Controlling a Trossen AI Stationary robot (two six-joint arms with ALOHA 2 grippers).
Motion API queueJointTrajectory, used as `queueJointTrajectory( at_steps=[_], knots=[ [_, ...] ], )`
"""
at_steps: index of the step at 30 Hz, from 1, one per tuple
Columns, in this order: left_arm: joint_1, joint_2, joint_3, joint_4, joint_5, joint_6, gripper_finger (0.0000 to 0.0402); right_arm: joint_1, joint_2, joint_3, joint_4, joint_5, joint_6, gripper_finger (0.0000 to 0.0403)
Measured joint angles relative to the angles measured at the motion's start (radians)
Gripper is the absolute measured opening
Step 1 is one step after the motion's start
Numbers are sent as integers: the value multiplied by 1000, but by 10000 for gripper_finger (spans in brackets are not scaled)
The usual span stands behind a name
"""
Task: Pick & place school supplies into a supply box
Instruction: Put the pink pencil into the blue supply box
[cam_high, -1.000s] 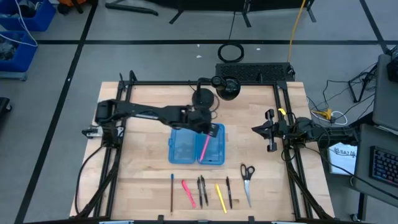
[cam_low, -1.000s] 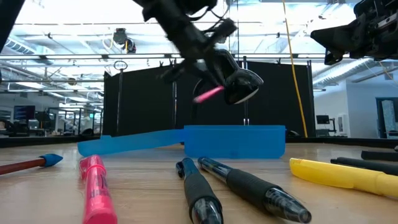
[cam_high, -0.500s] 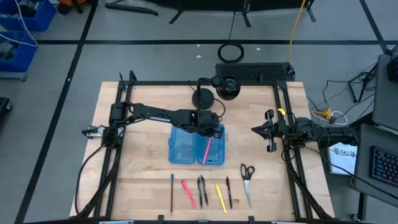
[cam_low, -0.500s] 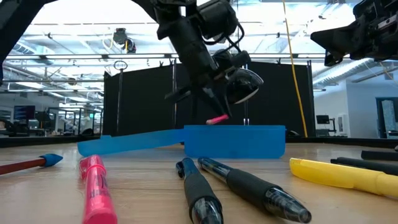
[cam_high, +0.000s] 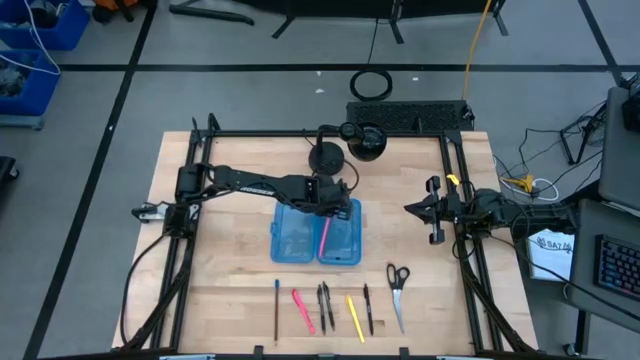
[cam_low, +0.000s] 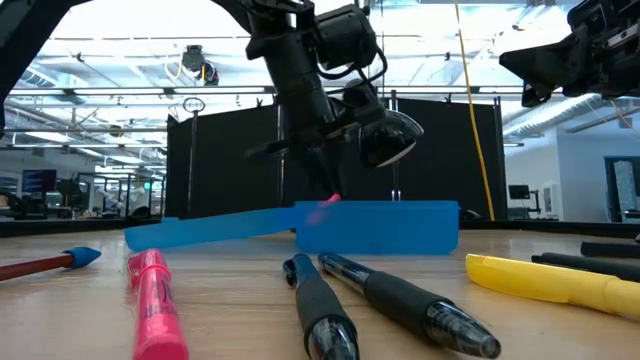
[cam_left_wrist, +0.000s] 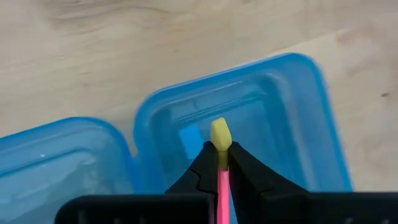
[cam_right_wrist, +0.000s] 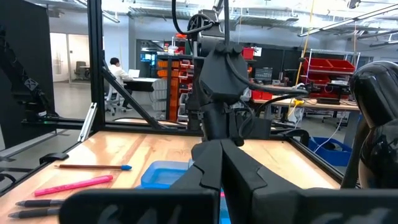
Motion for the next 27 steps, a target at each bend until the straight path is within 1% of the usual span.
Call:
queueJointTrajectory(
  at_steps=[6,11,17,24,27],
  knots=[
    [-4,0,0,-5,-44,-4,19,0,0,0,0,0,0,0],
    [-9,0,0,-6,-45,-8,19,0,0,0,0,0,0,0],
    [-29,0,-1,-12,-72,-51,19,0,0,0,4,0,-1,0],
    [-31,0,-1,-11,-87,-68,19,0,0,0,4,0,0,0],
    [-34,25,-1,5,-78,-72,19,0,0,0,3,0,0,0]
  ],
)
